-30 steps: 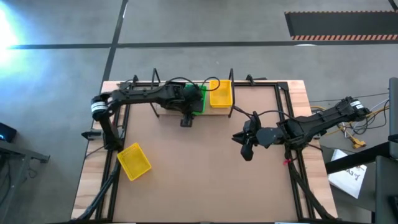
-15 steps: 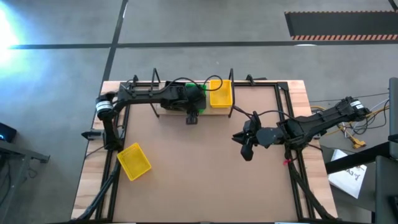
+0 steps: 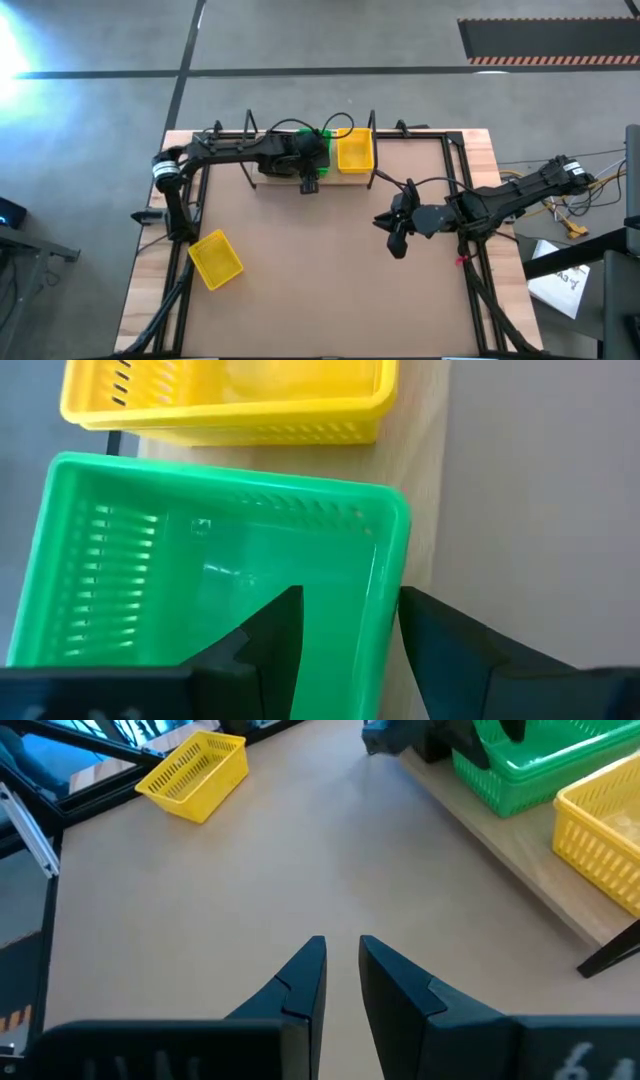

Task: Stack baskets on shelf by color
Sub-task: Adjust the green and yellow baskets on the shelf

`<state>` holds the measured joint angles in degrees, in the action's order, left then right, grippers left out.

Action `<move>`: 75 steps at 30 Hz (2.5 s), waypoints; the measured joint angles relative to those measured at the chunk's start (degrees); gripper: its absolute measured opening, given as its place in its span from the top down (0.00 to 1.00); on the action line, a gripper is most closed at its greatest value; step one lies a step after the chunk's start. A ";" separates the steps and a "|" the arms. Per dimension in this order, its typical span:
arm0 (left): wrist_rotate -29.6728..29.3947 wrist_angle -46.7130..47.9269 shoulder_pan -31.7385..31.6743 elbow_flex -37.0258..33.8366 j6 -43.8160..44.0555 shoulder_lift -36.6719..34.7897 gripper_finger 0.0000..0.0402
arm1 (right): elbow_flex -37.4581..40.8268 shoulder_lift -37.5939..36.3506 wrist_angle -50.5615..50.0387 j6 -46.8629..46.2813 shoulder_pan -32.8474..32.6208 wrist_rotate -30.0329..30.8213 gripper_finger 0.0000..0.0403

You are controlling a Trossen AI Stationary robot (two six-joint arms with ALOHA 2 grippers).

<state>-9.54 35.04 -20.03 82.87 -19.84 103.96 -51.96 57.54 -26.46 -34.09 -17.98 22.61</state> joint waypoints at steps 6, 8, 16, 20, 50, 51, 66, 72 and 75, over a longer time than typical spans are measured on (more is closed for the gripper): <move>0.76 0.59 1.92 3.15 0.13 -2.71 0.63 | 0.00 0.00 -0.08 -1.06 0.00 0.00 0.86; 2.80 -1.73 2.52 4.94 1.41 -2.97 0.63 | 0.00 0.00 -0.28 -0.85 0.00 0.00 0.86; 4.86 -14.53 3.06 5.81 7.74 1.08 0.71 | 0.00 -0.02 -0.24 0.15 0.00 0.15 0.86; 5.24 -17.41 3.50 5.81 6.26 3.73 0.75 | 0.00 -0.02 0.02 -0.51 0.00 0.11 0.86; 0.68 -17.21 3.48 5.25 5.58 9.82 0.98 | 0.00 -0.02 0.14 -4.50 -0.02 -0.20 0.86; 0.69 -17.00 3.48 5.25 5.61 9.50 0.98 | 0.00 -0.02 0.13 -4.50 -0.02 -0.17 0.86; 3.04 -10.33 3.17 4.96 2.80 7.41 0.97 | 0.00 -0.02 -0.29 -3.58 -0.02 -0.07 0.86; 3.04 -10.18 3.17 5.55 2.94 7.41 0.90 | 0.00 -0.02 -0.26 -3.51 -0.02 -0.07 0.86; 3.04 -9.16 3.17 6.56 2.95 7.39 0.82 | 0.00 -0.02 -0.26 -3.71 -0.02 -0.07 0.86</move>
<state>-6.50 25.88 -16.86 89.43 -16.88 111.35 -51.96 57.52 -26.72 -37.79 -18.00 22.55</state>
